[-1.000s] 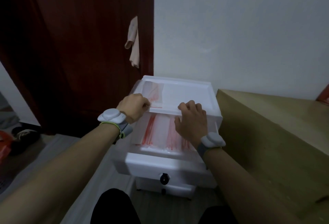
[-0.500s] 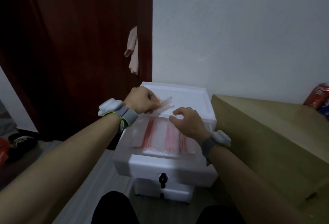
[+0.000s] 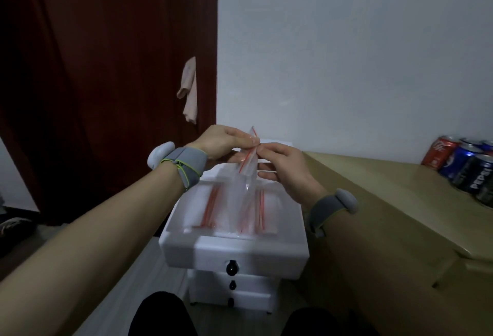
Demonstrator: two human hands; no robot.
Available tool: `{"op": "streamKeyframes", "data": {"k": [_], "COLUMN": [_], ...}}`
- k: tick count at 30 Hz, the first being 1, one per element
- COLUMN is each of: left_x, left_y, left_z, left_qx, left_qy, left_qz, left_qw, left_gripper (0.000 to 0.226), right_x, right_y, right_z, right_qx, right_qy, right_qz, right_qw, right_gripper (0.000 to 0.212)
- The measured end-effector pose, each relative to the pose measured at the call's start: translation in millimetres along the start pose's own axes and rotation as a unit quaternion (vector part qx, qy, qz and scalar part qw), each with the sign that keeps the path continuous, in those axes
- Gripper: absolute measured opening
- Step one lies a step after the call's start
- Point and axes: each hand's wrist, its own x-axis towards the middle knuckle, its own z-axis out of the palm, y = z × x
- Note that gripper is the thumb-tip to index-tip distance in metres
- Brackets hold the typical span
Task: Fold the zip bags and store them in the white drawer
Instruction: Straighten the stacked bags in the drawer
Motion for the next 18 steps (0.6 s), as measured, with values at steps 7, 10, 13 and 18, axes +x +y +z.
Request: {"op": "streamKeyframes", "data": {"k": [7, 10, 13, 18], "left_x": [-6.6, -8.3, -10.6, -7.6], "left_y": [-30.7, -38.8, -44.0, -53.5], "left_z": [8.5, 16.0, 23.0, 19.6], "left_qx": [0.005, 0.001, 0.007, 0.02], "left_qy": [0.036, 0.024, 0.024, 0.035], "left_qz": [-0.03, -0.058, -0.068, -0.058], "left_qw": [0.999, 0.998, 0.997, 0.998], "left_gripper": [0.015, 0.021, 0.02, 0.024], "right_x": [-12.2, -10.1, -6.7, -3.3], "right_y": [14.3, 24.4, 30.0, 33.6], "right_z": [-9.4, -10.8, -12.4, -17.9], "right_qx": [-0.031, -0.133, -0.176, -0.129], "right_qy": [-0.038, -0.022, -0.017, -0.021], "right_qz": [0.038, 0.017, 0.007, 0.062], "right_qw": [0.998, 0.991, 0.984, 0.99], "right_gripper": [0.021, 0.025, 0.013, 0.008]}}
